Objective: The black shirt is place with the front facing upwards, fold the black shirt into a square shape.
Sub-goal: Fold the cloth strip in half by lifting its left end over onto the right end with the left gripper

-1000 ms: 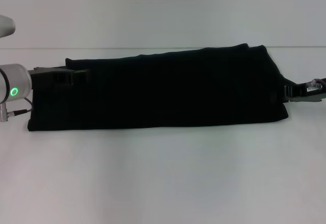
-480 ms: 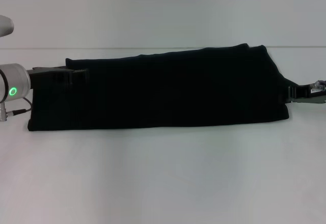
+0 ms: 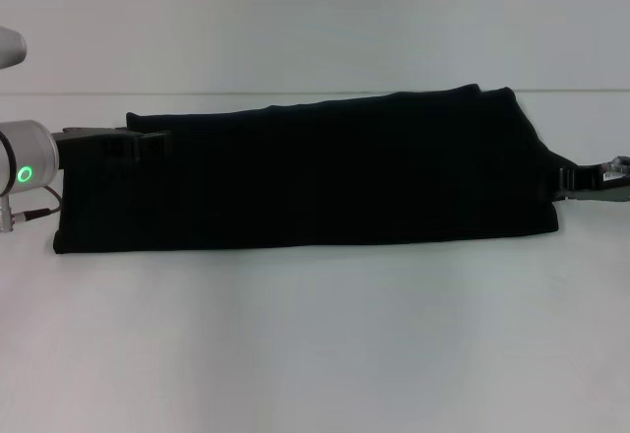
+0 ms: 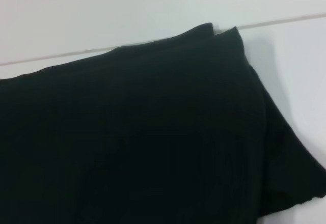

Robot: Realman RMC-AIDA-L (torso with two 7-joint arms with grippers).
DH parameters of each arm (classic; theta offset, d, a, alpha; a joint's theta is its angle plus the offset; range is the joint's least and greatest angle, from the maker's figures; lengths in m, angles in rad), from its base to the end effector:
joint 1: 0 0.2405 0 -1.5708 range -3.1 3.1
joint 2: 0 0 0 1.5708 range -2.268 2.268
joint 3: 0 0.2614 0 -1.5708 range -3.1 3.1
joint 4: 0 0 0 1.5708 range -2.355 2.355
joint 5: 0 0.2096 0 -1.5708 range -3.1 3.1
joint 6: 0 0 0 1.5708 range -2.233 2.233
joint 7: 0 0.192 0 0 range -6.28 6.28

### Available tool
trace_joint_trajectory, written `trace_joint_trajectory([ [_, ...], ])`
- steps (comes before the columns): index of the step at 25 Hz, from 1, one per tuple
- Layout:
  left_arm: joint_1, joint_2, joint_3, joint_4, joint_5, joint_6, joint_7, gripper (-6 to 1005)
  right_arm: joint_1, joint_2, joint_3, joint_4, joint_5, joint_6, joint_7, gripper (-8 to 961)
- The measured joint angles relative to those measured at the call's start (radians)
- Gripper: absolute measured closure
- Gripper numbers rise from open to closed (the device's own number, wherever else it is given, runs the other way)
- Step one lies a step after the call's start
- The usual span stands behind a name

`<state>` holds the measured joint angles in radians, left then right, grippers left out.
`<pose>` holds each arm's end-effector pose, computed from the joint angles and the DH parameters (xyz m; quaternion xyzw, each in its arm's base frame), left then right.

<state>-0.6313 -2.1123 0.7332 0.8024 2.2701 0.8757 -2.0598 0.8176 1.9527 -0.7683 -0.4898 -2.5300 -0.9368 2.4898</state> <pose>-0.2922 0.4610 -0.0030 -0.8019 -0.4412 -0.1330 0.3804 0.3094 0.4644 -0.0158 -0.7549 0.5794 0.0341 0.3053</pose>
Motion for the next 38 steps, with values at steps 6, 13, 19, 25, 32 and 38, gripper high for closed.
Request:
trace_joint_trajectory([
  [6,-0.005,0.0,0.0,0.0,-0.002,-0.001,0.003,354,0.0,-0.002,0.001,0.001,0.001,-0.003,0.002,842],
  [13,-0.007,0.0,0.0,0.001,-0.002,-0.007,0.003,353,-0.002,0.0,0.001,0.01,0.002,0.006,0.002,592],
  [19,-0.009,0.0,0.0,0.001,-0.002,-0.011,0.003,352,0.001,0.015,-0.001,0.007,0.004,0.01,-0.007,514],
  [25,-0.009,0.0,0.0,0.0,-0.001,-0.013,0.003,351,-0.006,0.018,0.001,-0.001,0.006,0.009,-0.012,678],
  [32,-0.007,0.0,0.0,0.0,-0.001,-0.014,0.0,350,-0.05,0.025,0.006,-0.051,0.033,-0.026,-0.02,918],
  [38,-0.003,0.0,0.0,0.001,-0.001,-0.009,-0.002,349,-0.103,0.03,0.006,-0.106,0.07,-0.08,-0.028,937],
])
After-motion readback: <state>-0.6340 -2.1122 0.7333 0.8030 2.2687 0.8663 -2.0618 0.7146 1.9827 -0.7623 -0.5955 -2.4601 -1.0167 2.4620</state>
